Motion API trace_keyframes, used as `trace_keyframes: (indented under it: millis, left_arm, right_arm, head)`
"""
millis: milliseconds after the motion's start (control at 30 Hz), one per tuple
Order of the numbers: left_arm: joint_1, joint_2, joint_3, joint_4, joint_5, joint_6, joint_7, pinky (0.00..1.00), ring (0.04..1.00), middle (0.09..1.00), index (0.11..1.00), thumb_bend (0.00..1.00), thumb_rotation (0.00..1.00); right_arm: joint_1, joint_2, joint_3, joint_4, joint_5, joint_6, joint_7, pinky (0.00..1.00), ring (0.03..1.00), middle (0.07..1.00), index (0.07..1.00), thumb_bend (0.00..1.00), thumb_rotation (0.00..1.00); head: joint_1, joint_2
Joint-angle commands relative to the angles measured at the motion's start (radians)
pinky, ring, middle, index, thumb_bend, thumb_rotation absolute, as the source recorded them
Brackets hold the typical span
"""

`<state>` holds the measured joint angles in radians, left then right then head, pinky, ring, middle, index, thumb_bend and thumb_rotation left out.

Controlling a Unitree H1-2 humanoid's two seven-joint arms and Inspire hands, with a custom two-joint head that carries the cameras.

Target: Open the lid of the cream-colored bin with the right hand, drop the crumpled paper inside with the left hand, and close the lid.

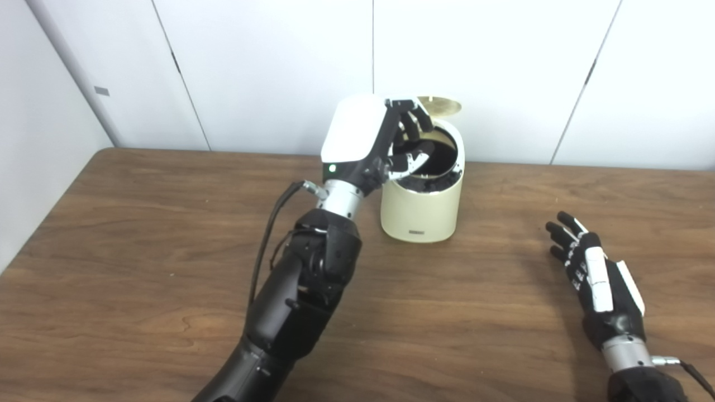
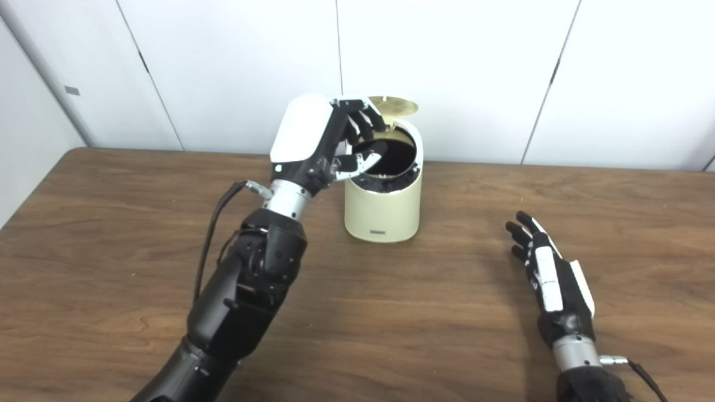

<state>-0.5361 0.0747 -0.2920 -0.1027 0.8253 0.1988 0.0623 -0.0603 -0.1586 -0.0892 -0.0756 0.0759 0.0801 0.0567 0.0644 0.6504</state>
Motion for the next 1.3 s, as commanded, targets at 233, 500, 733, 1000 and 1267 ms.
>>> trace_keyframes:
  millis: [233,500,733,1000,1267]
  left_arm:
    - [-0.001,0.059,0.071,-0.127,-0.037,-0.018,-0.048,0.32,0.396,0.488,0.495,0.47,0.00]
    - [0.069,0.087,0.163,-0.157,-0.125,0.007,-0.080,0.32,0.407,0.494,0.491,0.47,0.00]
    - [0.140,0.069,0.227,-0.152,-0.215,0.086,-0.104,0.34,0.406,0.515,0.543,0.49,0.00]
    - [0.235,0.089,0.274,-0.128,-0.357,0.088,-0.136,0.67,0.758,0.798,0.799,0.40,0.46]
    - [0.302,0.072,0.340,-0.079,-0.609,0.042,-0.162,0.96,0.970,0.993,0.997,0.47,0.92]
  right_arm:
    - [-0.014,-0.005,-0.010,0.003,0.016,-0.007,0.001,0.99,0.929,0.876,0.913,0.50,1.00]
    - [-0.015,-0.007,-0.008,0.007,0.010,-0.012,0.000,0.97,0.914,0.867,0.906,0.51,1.00]
    - [-0.017,-0.008,-0.012,0.009,0.025,-0.021,0.007,0.97,0.922,0.875,0.909,0.50,1.00]
    - [-0.024,-0.005,-0.017,-0.002,0.044,-0.025,0.013,0.95,0.919,0.885,0.902,0.49,1.00]
    - [-0.032,-0.004,-0.038,0.003,0.100,-0.058,0.035,1.00,0.974,0.954,0.934,0.58,1.00]
  head:
    - [0.000,0.001]
    - [0.001,0.001]
    - [-0.001,0.002]
    - [0.000,0.003]
    - [0.000,0.003]
